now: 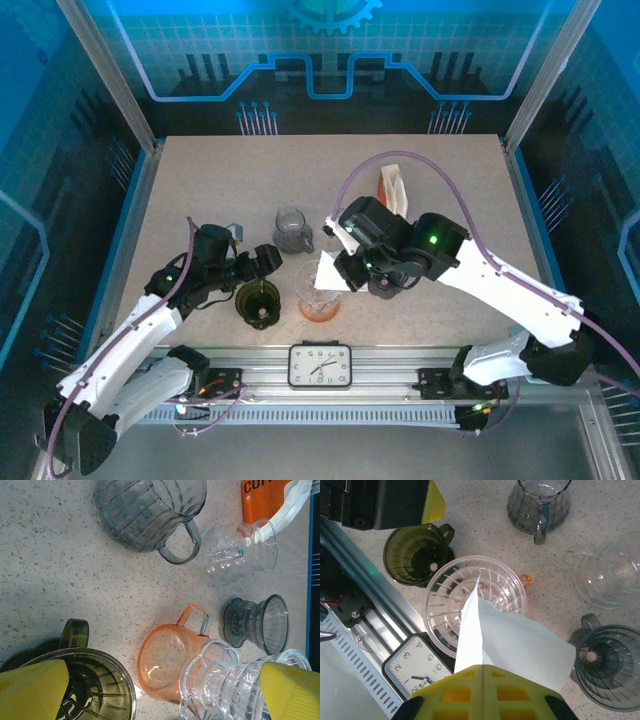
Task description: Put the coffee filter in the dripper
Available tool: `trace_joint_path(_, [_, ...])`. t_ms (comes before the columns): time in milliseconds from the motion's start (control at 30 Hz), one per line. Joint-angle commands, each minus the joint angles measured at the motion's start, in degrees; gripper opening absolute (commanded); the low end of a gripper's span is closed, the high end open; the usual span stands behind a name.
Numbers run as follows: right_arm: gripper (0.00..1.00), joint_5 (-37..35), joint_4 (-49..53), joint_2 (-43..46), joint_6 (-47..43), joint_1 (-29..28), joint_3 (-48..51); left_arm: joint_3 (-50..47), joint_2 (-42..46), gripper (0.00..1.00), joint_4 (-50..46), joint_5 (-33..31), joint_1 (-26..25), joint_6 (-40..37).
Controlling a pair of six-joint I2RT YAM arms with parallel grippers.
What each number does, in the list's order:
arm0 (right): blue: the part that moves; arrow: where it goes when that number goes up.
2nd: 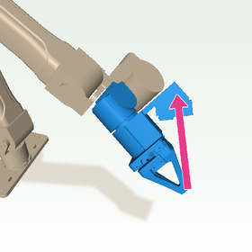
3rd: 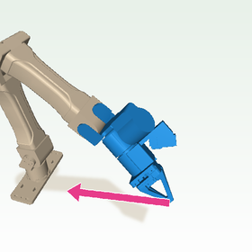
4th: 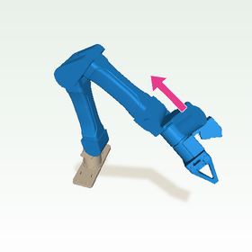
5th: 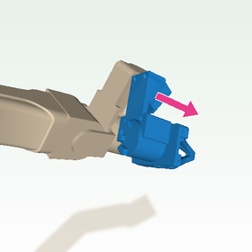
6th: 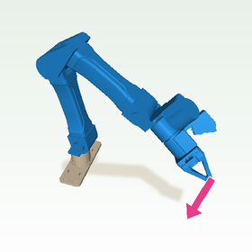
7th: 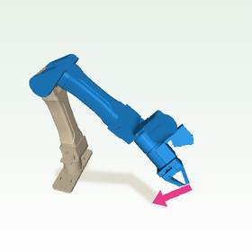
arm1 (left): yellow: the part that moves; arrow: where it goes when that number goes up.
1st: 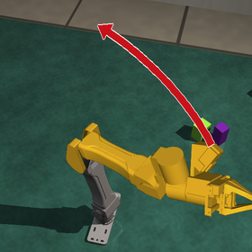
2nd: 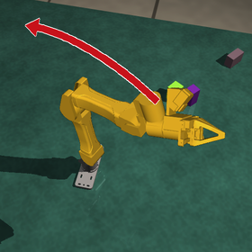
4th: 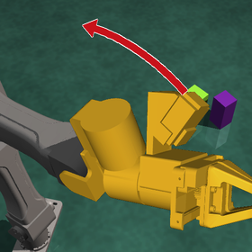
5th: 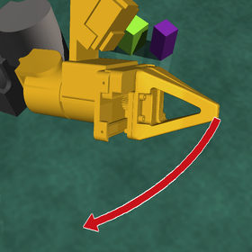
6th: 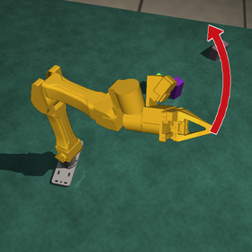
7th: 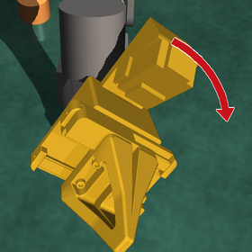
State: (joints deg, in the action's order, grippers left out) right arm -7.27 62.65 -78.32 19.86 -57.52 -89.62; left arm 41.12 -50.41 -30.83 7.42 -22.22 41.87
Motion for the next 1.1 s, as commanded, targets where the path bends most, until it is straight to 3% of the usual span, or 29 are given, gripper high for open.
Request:
trace_joint_path(0, [0.0,-0.3,4.4,-3.2,-2.0,-1.4,-4.6,2.1,1.4,0.99,-1.0,1.5,0.2,-0.6])
trace_joint_path(500, [0.0,0.9,9.1,-14.7,-5.1,-3.2,-13.0,1.7,2.7,0.99,-0.4,0.4,0.2,-1.2])
trace_joint_path(1067, [0.0,-2.7,5.9,-18.5,-5.1,-6.4,-10.1,1.5,2.7,0.99,-0.3,0.4,0.4,-1.2])
